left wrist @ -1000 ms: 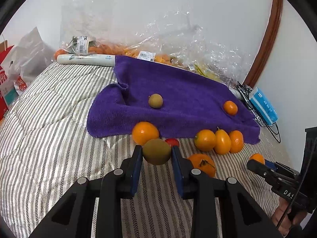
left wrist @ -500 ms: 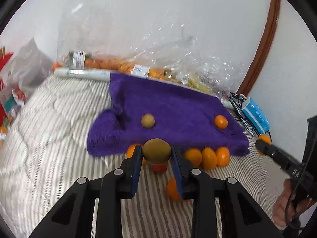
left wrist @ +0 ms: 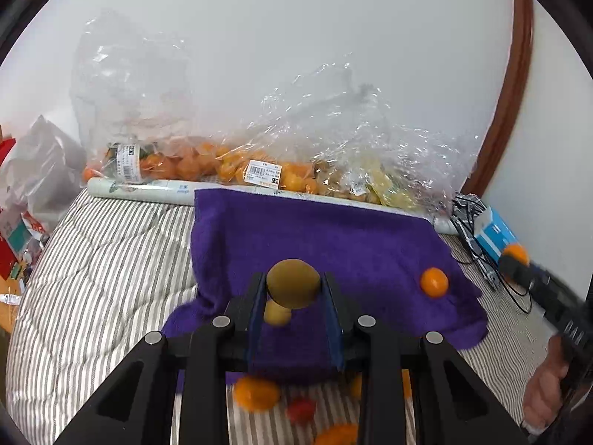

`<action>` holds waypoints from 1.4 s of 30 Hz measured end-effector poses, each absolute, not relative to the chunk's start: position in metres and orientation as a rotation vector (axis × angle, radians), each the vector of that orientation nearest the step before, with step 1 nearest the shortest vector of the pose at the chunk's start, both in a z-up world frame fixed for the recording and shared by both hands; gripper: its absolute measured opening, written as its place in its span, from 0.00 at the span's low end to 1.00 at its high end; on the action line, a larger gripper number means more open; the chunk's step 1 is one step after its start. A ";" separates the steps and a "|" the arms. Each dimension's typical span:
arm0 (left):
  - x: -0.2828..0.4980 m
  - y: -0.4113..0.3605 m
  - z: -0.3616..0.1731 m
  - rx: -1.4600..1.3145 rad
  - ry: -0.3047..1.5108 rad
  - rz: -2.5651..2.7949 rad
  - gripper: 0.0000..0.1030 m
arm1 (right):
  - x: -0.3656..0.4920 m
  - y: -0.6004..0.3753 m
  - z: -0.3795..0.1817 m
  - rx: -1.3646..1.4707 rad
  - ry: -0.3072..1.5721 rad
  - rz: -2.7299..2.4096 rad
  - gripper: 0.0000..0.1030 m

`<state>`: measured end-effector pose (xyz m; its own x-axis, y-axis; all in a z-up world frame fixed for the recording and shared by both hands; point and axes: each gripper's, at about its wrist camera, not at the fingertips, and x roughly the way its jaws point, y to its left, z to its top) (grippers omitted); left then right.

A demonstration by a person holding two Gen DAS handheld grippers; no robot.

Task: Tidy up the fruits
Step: 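Lift and carry both held fruits over the purple towel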

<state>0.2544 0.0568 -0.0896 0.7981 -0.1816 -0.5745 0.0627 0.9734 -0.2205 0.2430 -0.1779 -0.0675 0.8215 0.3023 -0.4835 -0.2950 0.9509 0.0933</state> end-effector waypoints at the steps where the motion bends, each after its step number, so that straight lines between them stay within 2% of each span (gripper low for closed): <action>1: 0.258 0.056 -0.091 -0.191 0.632 -0.126 0.27 | 0.247 -0.180 -0.074 0.019 0.525 0.311 0.33; 5: 0.268 0.059 -0.104 -0.184 0.638 -0.110 0.27 | 0.266 -0.191 -0.100 0.034 0.603 0.278 0.33; 15: 0.270 0.075 -0.119 -0.197 0.667 -0.046 0.27 | 0.275 -0.223 -0.103 0.073 0.607 0.204 0.33; 42: 0.284 0.069 -0.142 -0.169 0.783 0.006 0.28 | 0.292 -0.193 -0.144 -0.039 0.764 0.202 0.33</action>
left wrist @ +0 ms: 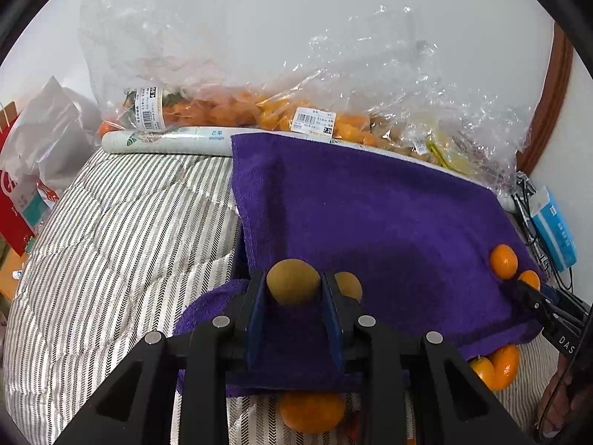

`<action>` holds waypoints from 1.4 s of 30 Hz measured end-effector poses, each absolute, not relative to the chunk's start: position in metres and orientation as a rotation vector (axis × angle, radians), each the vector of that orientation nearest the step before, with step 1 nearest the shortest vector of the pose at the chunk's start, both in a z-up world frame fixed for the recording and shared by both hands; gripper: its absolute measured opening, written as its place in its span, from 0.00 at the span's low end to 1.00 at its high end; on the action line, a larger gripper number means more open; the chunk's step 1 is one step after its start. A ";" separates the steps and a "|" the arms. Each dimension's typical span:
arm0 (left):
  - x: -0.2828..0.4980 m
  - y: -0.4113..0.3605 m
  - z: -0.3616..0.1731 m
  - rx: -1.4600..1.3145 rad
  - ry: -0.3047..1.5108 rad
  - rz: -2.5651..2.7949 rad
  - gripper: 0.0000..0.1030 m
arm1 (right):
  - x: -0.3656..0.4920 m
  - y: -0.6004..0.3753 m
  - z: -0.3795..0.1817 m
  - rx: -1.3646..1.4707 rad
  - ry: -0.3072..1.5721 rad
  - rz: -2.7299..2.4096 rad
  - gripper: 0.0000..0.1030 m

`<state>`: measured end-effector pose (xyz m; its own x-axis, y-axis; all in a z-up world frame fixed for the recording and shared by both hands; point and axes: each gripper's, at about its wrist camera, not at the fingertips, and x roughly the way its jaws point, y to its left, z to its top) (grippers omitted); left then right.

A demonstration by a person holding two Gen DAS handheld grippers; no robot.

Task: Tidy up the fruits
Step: 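Lift and carry both held fruits over the purple towel, then lower both held fruits toward the purple towel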

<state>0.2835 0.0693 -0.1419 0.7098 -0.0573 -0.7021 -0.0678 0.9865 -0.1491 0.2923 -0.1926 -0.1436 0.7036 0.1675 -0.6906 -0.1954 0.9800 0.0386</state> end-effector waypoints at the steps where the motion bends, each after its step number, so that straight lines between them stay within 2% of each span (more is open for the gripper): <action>1: 0.284 0.069 -0.142 -0.167 0.785 0.006 0.28 | 0.293 -0.192 -0.145 -0.039 0.768 0.207 0.33; 35: 0.285 0.066 -0.145 -0.143 0.797 -0.008 0.28 | 0.294 -0.187 -0.152 -0.037 0.782 0.210 0.33; 39: 0.283 0.065 -0.142 -0.153 0.784 -0.029 0.35 | 0.292 -0.188 -0.149 -0.025 0.773 0.219 0.36; 42: 0.282 0.063 -0.140 -0.152 0.779 -0.037 0.36 | 0.290 -0.188 -0.147 -0.020 0.758 0.229 0.38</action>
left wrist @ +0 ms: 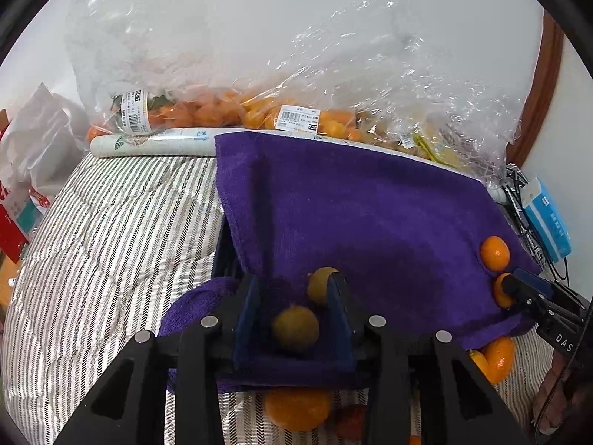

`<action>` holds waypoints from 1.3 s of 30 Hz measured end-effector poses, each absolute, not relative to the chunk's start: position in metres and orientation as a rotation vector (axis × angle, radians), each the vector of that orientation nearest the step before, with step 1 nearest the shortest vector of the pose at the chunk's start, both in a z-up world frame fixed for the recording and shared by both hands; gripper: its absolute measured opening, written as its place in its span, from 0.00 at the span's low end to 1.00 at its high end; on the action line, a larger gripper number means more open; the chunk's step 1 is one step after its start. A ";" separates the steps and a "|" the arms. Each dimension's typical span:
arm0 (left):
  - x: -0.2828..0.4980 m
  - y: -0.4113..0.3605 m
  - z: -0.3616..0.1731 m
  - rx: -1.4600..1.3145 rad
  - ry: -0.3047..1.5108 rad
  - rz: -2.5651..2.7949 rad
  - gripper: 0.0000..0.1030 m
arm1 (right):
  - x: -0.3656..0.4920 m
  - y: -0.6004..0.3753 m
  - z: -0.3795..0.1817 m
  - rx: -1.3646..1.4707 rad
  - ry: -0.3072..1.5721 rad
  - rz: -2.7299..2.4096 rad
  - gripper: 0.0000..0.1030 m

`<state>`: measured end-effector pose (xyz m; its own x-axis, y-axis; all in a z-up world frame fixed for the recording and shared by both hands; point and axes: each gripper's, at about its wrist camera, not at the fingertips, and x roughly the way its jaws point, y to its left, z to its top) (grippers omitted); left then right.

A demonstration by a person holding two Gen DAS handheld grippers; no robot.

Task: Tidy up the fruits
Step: 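Lower both held fruits toward the purple towel, then withdraw both tools from the towel toward the fruits on the bedspread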

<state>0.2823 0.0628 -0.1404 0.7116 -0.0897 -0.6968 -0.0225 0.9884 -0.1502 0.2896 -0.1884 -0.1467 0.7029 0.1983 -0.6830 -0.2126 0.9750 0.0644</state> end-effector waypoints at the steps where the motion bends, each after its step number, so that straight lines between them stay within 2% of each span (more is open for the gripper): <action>1: 0.282 0.062 -0.140 -0.152 0.778 -0.039 0.36 | 0.288 -0.188 -0.146 -0.020 0.752 0.230 0.39; 18: 0.274 0.060 -0.129 -0.170 0.759 -0.068 0.37 | 0.258 -0.158 -0.127 -0.047 0.672 0.288 0.40; 39: 0.262 0.069 -0.121 -0.204 0.742 -0.059 0.37 | 0.223 -0.141 -0.156 -0.031 0.797 0.247 0.40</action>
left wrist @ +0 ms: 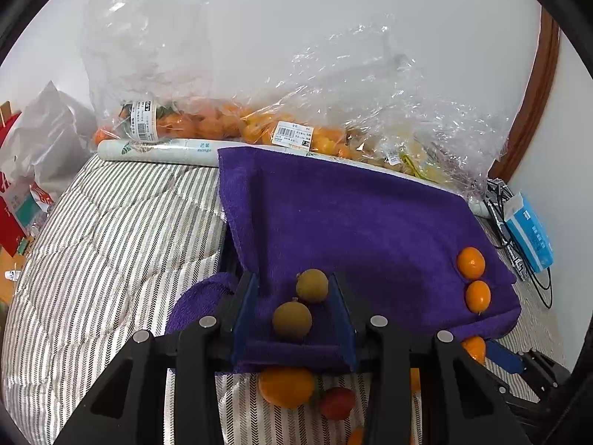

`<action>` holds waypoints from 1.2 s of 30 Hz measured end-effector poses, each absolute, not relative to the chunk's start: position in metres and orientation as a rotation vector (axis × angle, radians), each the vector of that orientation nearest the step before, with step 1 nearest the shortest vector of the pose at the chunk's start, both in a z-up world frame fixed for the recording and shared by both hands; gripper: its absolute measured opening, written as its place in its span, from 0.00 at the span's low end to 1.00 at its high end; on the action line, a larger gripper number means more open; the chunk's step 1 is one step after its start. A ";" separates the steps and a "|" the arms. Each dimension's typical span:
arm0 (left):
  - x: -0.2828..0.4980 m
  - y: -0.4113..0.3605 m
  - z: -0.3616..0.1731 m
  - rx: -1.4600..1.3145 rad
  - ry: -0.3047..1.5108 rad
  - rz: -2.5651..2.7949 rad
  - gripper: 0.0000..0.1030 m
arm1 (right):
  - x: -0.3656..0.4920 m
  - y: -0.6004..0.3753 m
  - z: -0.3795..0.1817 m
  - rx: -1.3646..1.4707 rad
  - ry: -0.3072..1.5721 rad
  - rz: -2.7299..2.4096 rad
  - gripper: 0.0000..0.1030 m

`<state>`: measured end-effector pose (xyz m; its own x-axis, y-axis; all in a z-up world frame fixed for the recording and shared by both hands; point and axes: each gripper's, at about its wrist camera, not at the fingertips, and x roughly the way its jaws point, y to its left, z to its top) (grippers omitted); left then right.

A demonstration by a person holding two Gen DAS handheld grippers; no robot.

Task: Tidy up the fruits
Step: 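Withdraw both tools from the towel toward the fruits on the bedspread, then grasp the large mandarin with the right tool while the left tool grasps a small mandarin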

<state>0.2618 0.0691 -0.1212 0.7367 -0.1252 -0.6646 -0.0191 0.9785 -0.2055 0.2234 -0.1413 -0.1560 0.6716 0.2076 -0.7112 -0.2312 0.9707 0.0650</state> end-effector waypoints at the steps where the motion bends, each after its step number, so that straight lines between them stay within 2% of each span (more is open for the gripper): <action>1: 0.261 0.069 -0.121 -0.205 0.740 -0.061 0.37 | 0.224 -0.142 -0.157 -0.029 0.799 0.245 0.40; 9: 0.252 0.069 -0.121 -0.190 0.739 -0.072 0.37 | 0.236 -0.134 -0.171 -0.053 0.860 0.246 0.42; 23: 0.195 0.069 -0.140 -0.138 0.772 -0.137 0.38 | 0.218 -0.168 -0.163 -0.038 0.792 0.196 0.41; 36: 0.215 0.069 -0.154 -0.172 0.816 -0.147 0.37 | 0.214 -0.170 -0.168 -0.052 0.791 0.206 0.41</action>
